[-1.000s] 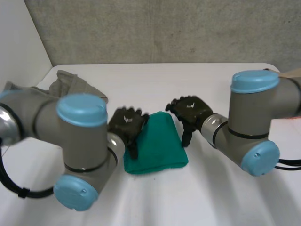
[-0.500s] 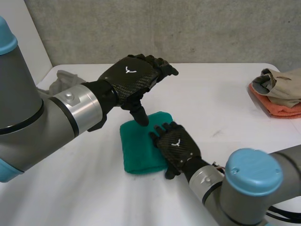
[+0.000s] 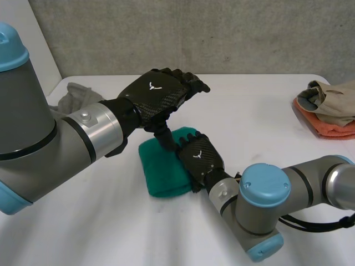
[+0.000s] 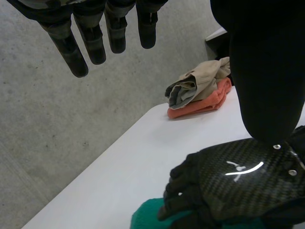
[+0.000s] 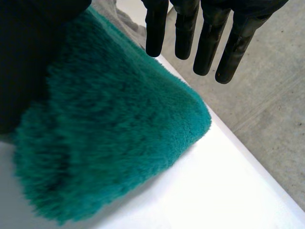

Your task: Fold the laundry.

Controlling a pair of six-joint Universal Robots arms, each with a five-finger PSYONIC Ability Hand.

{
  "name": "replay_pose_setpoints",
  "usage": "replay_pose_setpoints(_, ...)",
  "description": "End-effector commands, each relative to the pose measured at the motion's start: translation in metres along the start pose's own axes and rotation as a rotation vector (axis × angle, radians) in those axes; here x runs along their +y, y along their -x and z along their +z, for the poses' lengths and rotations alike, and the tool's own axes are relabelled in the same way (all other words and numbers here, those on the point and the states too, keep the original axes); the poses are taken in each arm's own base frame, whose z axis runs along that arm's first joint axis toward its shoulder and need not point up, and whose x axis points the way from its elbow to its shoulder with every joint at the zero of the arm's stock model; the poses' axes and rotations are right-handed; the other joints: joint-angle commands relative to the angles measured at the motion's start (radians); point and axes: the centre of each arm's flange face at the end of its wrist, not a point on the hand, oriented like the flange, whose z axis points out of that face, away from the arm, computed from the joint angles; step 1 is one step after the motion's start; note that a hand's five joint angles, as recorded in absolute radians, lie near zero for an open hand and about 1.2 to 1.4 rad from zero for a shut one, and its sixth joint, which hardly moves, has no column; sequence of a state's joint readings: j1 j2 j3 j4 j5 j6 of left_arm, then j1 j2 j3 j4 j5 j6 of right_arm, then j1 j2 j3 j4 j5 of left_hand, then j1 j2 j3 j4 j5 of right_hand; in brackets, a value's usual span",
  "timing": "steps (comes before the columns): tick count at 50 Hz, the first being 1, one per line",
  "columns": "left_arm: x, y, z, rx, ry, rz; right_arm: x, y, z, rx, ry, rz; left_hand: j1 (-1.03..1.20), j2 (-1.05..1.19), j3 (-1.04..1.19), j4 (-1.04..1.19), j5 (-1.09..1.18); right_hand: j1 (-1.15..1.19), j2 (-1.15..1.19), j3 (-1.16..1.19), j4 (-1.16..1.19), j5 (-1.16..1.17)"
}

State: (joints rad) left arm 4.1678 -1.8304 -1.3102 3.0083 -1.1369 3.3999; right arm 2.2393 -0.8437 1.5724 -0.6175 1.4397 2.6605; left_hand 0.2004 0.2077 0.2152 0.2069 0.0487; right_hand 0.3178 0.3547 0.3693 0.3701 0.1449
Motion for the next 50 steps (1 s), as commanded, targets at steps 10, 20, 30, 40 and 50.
replay_pose_setpoints(10,0.001,0.0,0.0,-0.001,0.003,-0.002,-0.006,-0.007,0.029,0.022,-0.051,-0.003,0.057,0.05,0.042,0.051,0.034,0.234,0.197,0.182,0.181,0.232)
replay_pose_setpoints(20,0.001,0.001,0.0,-0.001,0.003,-0.004,-0.007,0.003,0.039,-0.129,-0.024,0.013,0.057,0.05,0.042,0.051,0.034,0.964,0.927,0.913,0.912,0.963)
replay_pose_setpoints(30,0.001,0.004,0.0,-0.009,0.001,-0.005,-0.018,-0.004,0.033,-0.22,0.059,0.052,0.06,0.053,0.045,0.054,0.037,1.079,1.042,1.027,1.026,1.077)
replay_pose_setpoints(40,0.002,0.003,-0.001,-0.008,0.005,-0.013,-0.027,-0.058,0.02,-0.09,0.056,0.053,0.06,0.053,0.045,0.054,0.037,1.079,1.042,1.027,1.026,1.077)
replay_pose_setpoints(50,0.002,0.003,-0.001,-0.006,0.006,-0.015,-0.012,-0.051,0.001,-0.113,0.131,0.077,0.06,0.053,0.045,0.054,0.037,0.14,0.104,0.089,0.088,0.139)
